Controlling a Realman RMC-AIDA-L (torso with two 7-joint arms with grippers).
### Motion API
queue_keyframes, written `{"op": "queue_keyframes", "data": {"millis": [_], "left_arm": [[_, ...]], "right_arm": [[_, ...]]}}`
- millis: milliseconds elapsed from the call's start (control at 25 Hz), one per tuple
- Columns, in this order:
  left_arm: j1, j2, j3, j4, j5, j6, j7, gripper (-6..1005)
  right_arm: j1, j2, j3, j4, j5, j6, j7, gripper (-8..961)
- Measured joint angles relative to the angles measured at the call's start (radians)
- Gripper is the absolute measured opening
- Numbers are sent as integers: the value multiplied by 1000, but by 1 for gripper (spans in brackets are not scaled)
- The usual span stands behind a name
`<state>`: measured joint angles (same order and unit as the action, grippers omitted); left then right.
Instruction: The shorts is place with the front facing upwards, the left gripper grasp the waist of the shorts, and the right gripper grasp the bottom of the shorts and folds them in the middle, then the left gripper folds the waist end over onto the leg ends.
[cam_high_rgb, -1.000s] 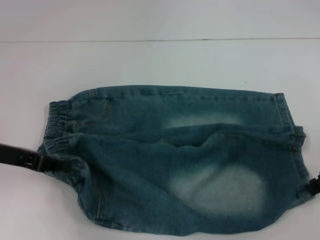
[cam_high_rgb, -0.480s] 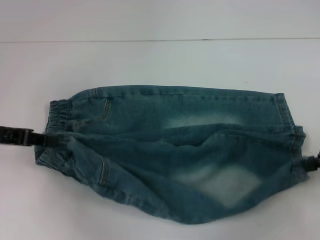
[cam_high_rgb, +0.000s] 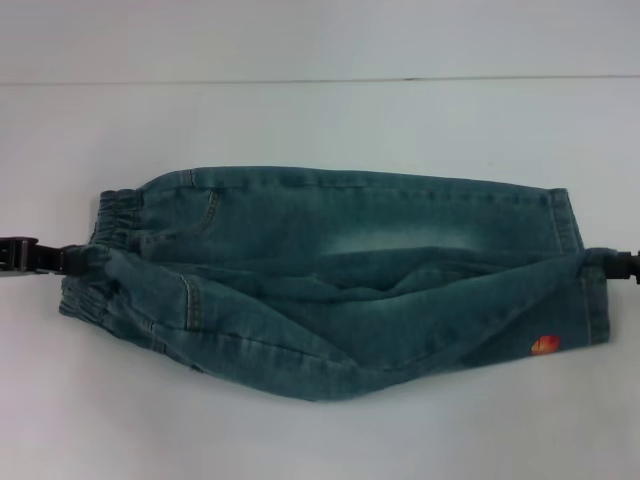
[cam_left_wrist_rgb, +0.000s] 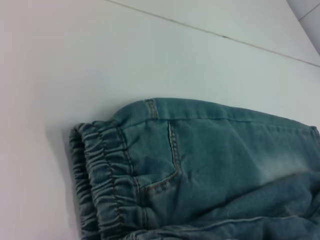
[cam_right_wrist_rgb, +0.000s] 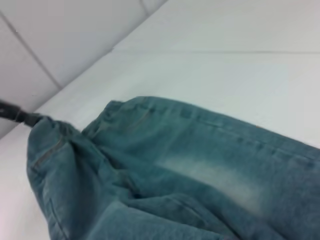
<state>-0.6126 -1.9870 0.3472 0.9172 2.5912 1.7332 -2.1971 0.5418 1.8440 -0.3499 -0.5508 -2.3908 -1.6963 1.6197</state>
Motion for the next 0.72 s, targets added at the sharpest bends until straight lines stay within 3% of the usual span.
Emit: {"op": "queue_keyframes", "data": {"millis": [720], "left_arm": [[-16, 4, -4, -30, -73, -128, -63, 70]], "right_arm": [[-29, 22, 34, 74, 95, 158, -48, 10]]}}
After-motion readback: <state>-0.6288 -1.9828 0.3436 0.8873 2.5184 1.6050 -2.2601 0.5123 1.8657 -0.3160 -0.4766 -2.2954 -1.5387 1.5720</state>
